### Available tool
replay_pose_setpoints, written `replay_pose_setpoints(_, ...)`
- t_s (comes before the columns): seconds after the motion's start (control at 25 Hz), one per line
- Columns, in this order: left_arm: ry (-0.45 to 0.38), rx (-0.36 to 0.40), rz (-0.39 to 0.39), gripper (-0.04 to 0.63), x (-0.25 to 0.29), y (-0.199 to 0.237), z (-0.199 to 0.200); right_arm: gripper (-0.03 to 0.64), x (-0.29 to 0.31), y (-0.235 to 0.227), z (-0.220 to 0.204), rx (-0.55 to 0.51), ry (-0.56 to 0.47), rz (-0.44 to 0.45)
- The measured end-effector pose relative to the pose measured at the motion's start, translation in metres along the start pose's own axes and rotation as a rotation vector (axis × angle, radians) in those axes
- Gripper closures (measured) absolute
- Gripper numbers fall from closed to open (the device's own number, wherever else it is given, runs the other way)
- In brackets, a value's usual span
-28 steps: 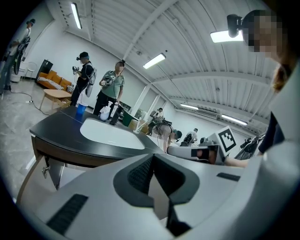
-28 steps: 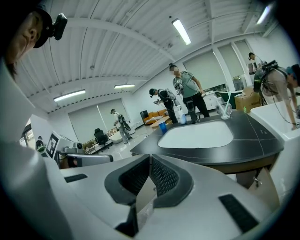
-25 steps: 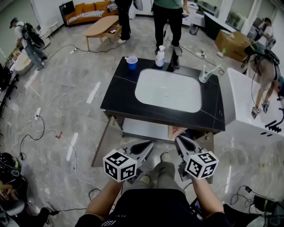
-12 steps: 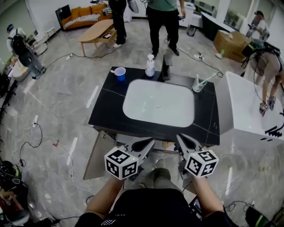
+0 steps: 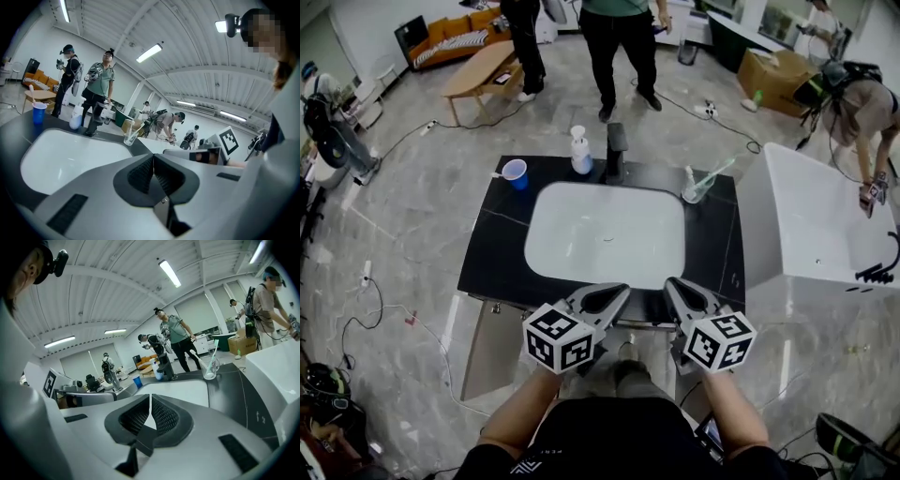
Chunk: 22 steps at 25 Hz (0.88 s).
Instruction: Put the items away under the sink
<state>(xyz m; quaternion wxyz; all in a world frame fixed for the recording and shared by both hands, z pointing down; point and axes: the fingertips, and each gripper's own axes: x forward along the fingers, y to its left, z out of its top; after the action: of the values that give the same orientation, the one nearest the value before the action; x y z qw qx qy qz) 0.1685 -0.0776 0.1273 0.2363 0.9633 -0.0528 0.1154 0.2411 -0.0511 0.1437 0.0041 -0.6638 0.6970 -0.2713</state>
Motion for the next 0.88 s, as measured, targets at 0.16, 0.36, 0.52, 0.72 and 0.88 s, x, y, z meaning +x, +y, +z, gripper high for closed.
replay_pose_setpoints(0.16,0.032,0.000,-0.027,0.586,0.040,-0.001,0.004,0.577,0.001,-0.032,0.010,0.013,0.002,-0.015)
replay_pose_setpoints(0.36,0.051,0.011,-0.057,0.586,0.087,-0.001,0.011,0.577,0.002,-0.072,0.023,0.032,-0.014,-0.017)
replay_pose_setpoints(0.52,0.049,0.018,-0.078,0.587,0.120,0.001,0.014,0.577,0.008,-0.100,0.036,0.022,-0.029,-0.024)
replay_pose_setpoints(0.72,0.052,0.036,-0.147,0.586,0.159,-0.007,0.019,0.577,0.018,-0.134,0.050,-0.047,-0.035,-0.037)
replay_pose_setpoints(0.88,0.048,0.061,-0.164,0.586,0.184,-0.002,0.026,0.575,0.034,-0.156,0.059,-0.064,-0.040,-0.049)
